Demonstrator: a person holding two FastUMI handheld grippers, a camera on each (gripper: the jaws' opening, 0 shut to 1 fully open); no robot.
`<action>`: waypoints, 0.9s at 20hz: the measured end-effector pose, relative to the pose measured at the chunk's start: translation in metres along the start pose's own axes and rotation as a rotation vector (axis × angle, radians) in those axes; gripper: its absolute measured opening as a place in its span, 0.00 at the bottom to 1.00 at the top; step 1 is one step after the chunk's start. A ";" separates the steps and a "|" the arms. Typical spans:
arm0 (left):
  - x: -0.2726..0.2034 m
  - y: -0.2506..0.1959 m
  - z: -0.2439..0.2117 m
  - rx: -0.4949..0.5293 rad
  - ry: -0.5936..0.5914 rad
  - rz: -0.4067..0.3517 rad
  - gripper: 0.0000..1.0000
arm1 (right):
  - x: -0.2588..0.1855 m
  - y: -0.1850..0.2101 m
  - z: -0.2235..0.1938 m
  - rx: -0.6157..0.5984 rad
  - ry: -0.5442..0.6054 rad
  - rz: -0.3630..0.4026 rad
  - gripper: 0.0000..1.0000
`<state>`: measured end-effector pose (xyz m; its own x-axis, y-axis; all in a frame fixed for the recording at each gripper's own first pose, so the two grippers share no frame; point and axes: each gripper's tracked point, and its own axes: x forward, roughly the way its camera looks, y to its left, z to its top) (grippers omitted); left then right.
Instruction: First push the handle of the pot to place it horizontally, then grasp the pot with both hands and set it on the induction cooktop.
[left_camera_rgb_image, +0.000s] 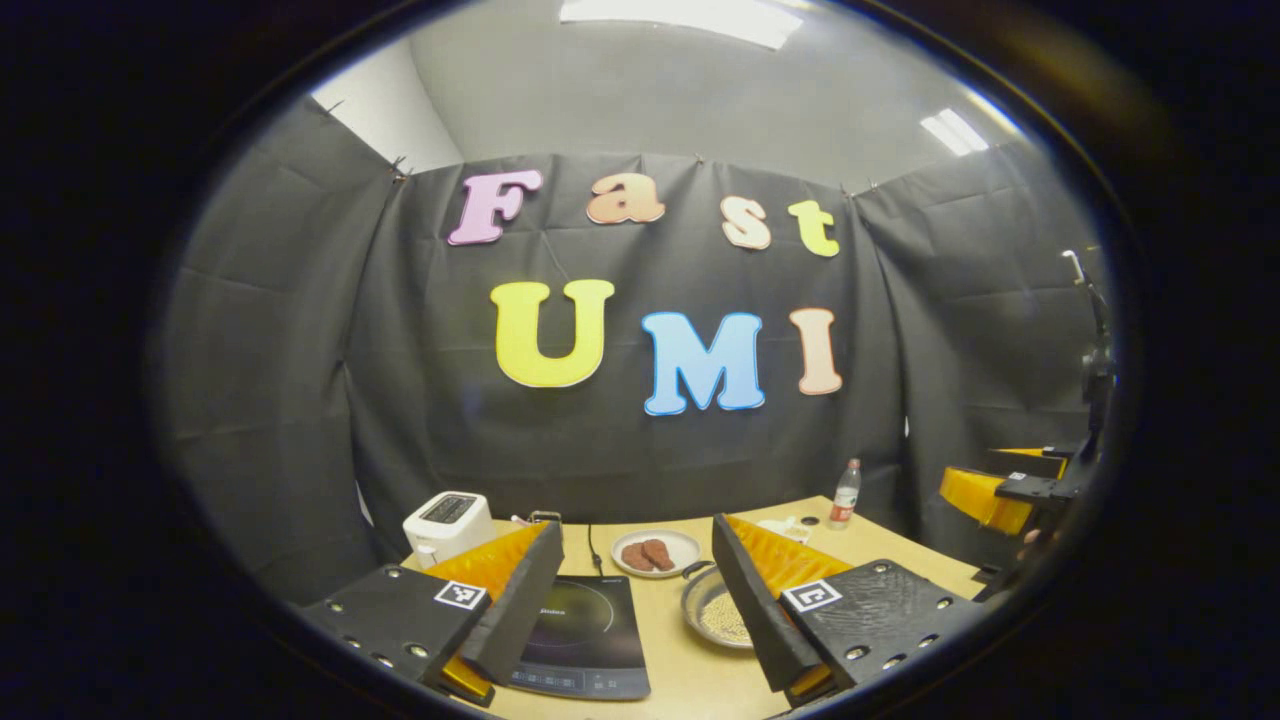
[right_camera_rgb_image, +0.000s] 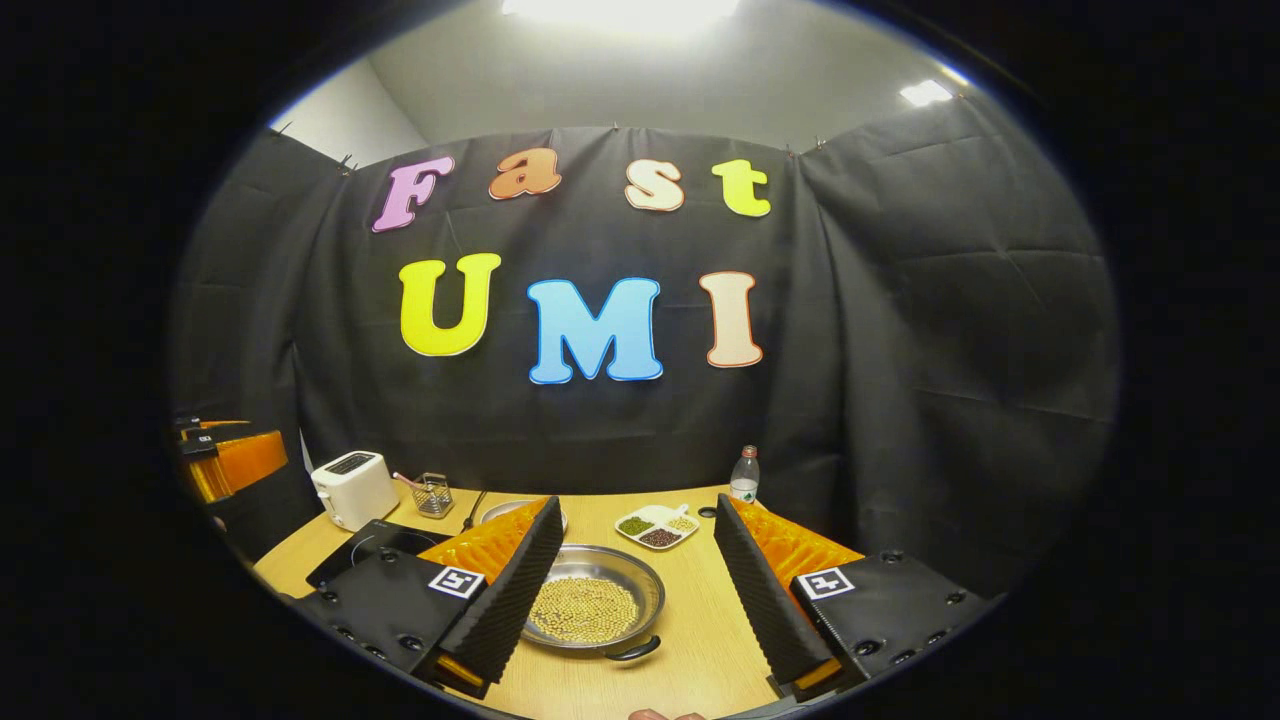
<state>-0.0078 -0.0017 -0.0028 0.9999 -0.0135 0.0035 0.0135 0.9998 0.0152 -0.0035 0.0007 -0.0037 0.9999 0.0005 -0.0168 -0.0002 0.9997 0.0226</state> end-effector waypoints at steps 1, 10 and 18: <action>0.000 0.001 0.000 0.000 0.000 -0.001 0.88 | 0.000 0.000 0.000 -0.001 0.001 0.000 0.96; 0.001 0.004 -0.013 -0.026 0.016 -0.008 0.88 | -0.002 0.008 -0.012 -0.011 0.051 0.022 0.96; 0.003 0.017 -0.027 -0.061 0.045 0.001 0.91 | 0.014 0.019 -0.014 0.004 0.124 0.067 0.98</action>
<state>-0.0047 0.0160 -0.0292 0.9990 -0.0129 -0.0417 0.0110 0.9989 -0.0453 0.0101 0.0200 -0.0171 0.9878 0.0699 -0.1390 -0.0662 0.9973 0.0314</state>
